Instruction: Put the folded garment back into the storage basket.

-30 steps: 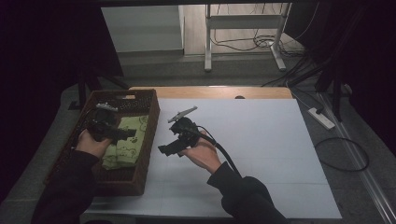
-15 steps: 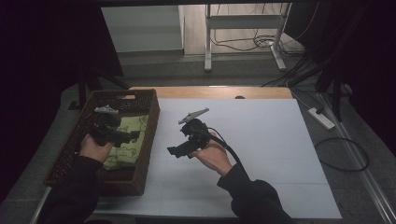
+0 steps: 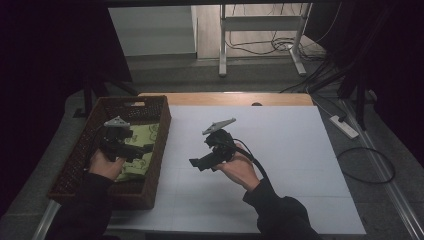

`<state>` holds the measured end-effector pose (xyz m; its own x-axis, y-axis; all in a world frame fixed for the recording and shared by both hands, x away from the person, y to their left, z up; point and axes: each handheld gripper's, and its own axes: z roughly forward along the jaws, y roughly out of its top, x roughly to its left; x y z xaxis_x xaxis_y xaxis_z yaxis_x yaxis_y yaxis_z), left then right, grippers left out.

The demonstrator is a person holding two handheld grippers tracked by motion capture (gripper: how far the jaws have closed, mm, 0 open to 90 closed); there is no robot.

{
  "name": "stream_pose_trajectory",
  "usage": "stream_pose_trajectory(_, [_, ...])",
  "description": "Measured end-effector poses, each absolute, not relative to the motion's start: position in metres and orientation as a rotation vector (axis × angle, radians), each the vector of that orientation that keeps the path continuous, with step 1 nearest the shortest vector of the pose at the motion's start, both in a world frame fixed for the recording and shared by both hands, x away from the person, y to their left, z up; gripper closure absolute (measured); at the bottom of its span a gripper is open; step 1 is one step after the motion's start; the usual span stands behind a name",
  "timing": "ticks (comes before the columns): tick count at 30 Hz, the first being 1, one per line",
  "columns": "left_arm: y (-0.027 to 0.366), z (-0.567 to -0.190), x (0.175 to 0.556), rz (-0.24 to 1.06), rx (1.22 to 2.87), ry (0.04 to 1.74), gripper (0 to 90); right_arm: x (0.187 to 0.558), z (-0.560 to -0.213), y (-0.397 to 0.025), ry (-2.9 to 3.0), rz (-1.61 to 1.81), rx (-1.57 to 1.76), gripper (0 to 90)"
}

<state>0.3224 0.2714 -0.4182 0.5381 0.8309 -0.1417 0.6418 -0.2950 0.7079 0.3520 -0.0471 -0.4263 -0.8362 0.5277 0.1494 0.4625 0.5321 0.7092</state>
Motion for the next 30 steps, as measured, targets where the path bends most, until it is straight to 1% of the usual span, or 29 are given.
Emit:
stream_pose_trajectory(14, [0.262,-0.426,0.313,0.306,2.031,1.186,0.0,0.347,-0.430,-0.070,2.668,1.197,0.864,0.0])
stream_pose_trajectory(30, [0.263,-0.427,0.303,0.300,2.003,1.189,0.0,0.341,-0.433,-0.092,2.649,1.189,0.880,0.0])
